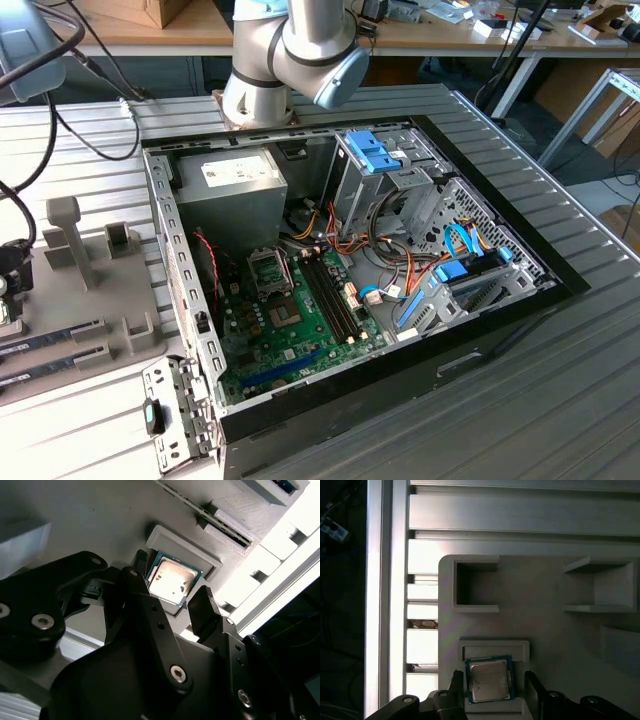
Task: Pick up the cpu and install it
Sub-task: 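Pick up the cpu and move it towards the insertion slot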
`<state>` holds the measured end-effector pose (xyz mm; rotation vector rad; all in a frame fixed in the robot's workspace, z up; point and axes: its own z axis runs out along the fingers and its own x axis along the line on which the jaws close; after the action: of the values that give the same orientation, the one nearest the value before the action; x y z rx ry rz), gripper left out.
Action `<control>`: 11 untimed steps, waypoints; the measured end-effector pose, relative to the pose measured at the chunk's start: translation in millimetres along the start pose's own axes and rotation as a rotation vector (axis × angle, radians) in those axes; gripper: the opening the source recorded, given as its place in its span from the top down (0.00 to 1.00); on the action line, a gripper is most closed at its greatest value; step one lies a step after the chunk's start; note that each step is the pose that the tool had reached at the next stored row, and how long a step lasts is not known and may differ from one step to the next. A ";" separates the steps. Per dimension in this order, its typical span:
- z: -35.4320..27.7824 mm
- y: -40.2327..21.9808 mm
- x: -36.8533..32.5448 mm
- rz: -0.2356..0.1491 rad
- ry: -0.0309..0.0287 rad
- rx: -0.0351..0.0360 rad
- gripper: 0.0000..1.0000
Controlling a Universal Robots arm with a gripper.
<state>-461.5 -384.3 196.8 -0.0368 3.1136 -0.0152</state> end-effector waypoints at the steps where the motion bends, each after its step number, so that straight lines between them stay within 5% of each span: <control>1: 0.4 0.0 -0.1 -0.005 0.0000 0.0002 0.40; 11: 3.7 0.7 1.2 -0.028 0.0001 0.0001 0.40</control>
<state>-462.6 -383.6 193.1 -0.0806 3.1130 -0.0160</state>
